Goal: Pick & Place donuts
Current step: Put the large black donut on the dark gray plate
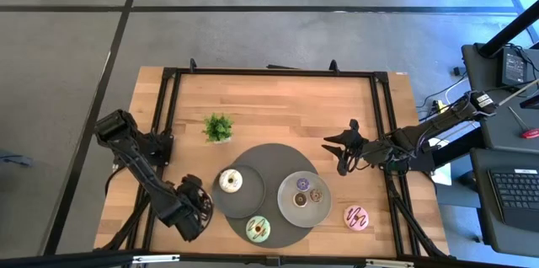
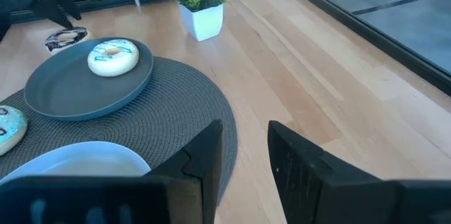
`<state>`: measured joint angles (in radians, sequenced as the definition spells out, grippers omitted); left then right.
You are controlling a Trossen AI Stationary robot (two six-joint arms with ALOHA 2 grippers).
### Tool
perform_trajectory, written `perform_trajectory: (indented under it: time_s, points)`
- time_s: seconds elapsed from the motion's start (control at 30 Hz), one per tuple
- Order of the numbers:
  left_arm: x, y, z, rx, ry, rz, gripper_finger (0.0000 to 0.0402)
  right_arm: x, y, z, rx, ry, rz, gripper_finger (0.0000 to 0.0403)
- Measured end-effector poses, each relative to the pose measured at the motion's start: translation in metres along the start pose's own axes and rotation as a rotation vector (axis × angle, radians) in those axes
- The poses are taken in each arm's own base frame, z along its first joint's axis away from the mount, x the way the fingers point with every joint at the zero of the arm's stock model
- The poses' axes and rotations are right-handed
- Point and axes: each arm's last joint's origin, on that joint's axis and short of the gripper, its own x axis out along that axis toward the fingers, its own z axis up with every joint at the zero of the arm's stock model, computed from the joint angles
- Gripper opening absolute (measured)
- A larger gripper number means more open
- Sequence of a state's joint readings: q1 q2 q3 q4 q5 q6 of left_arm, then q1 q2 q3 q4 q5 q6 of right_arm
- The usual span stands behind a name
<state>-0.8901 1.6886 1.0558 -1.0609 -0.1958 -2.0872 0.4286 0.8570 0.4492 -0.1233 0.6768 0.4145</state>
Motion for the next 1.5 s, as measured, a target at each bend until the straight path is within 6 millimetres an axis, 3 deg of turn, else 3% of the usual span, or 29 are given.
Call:
perform_trajectory:
  time_s: [1.2, 1.5]
  points:
    - [0.005, -0.001, -0.001, -0.054, 0.026, -0.016, 0.012, 0.0, 0.0, 0.0, -0.009, 0.0, -0.001, 0.0116]
    - [0.015, -0.004, -0.006, -0.049, 0.027, 0.025, 0.0118, 0.0, 0.0, 0.0, -0.008, 0.0, -0.001, 0.0116]
